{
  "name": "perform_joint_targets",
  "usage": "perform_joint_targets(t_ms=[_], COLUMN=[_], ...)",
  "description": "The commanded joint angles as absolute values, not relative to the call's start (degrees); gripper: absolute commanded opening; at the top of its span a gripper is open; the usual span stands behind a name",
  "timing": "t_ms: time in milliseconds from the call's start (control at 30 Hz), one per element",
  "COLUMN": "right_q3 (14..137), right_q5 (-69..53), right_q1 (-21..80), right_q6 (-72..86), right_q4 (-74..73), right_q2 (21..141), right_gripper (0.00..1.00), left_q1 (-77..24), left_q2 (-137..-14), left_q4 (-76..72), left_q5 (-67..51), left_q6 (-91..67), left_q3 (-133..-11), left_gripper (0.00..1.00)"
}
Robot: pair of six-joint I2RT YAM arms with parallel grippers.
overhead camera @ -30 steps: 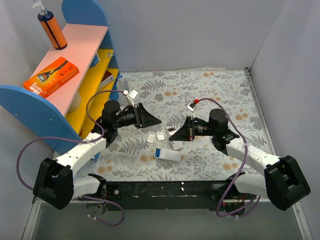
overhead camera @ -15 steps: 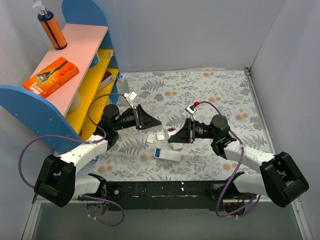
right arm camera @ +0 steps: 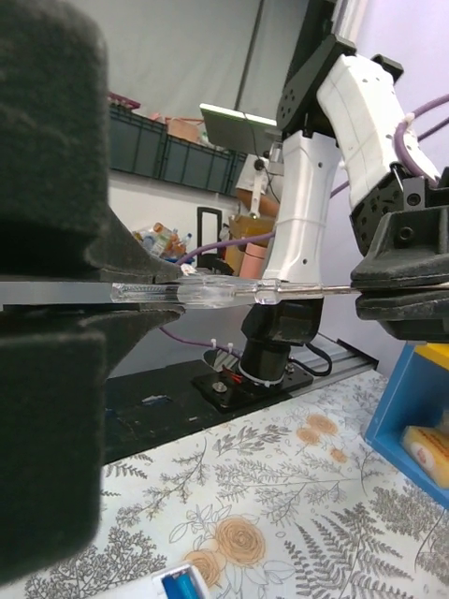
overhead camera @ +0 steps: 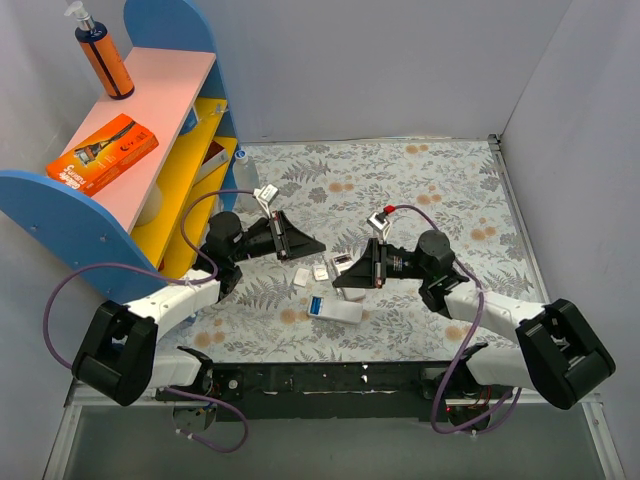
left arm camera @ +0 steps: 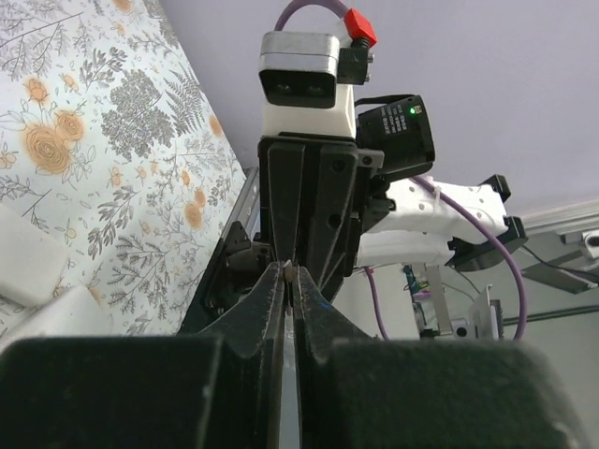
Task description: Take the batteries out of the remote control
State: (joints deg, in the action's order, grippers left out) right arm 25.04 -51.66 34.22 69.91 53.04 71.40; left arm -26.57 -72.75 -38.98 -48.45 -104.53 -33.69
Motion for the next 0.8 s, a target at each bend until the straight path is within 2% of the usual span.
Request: perform_joint_targets(t_ms=[0, 33, 100, 267, 367, 467, 600, 767], right_q3=[28.7, 31.4, 33.7, 36.2, 30.9, 23.2, 17.9, 15.1], right_q5=[-47.9, -43.6, -38.3, -25.7, -18.7, -17.8, -18.2, -15.5], right_q1=[34.7, 34.9, 35.7, 37.7, 44.0, 48.2, 50.2, 50.8], right_q6=[57.1, 47.5, 37.2, 17.4, 1.4, -10.9, -17.1, -22.0], right_q4=[38.7, 33.8, 20.9, 14.9, 22.6, 34.8, 45.9, 49.5], right_q2=[67.3, 65.1, 62.8, 57.2, 53.0, 49.1, 46.4, 45.4], right_gripper=[0.29, 0.37, 0.44, 0.5, 0.54, 0.56, 0.56, 0.58], left_q1=[-26.9, -26.9, -27.0, -26.9, -26.9, -26.9, -26.9, -26.9], left_q2=[-72.5, -71.9, -70.0, -68.0, -68.1, -68.2, -67.4, -66.4], left_q4=[-34.3, -33.7, -30.7, -21.9, -21.2, -23.1, -22.5, -20.9], left_q5=[-46.5, -44.3, -42.0, -36.5, -35.7, -36.0, -36.3, -36.2], left_q6=[-105.9, -107.5, -108.8, -113.1, -118.2, -121.8, -126.2, -127.7], left_q3=[-35.1, -34.9, -35.2, -38.1, -38.8, -38.6, -39.1, -40.3], left_gripper=[0.0, 0.0, 0.0, 0.0, 0.0, 0.0, 0.0, 0.0])
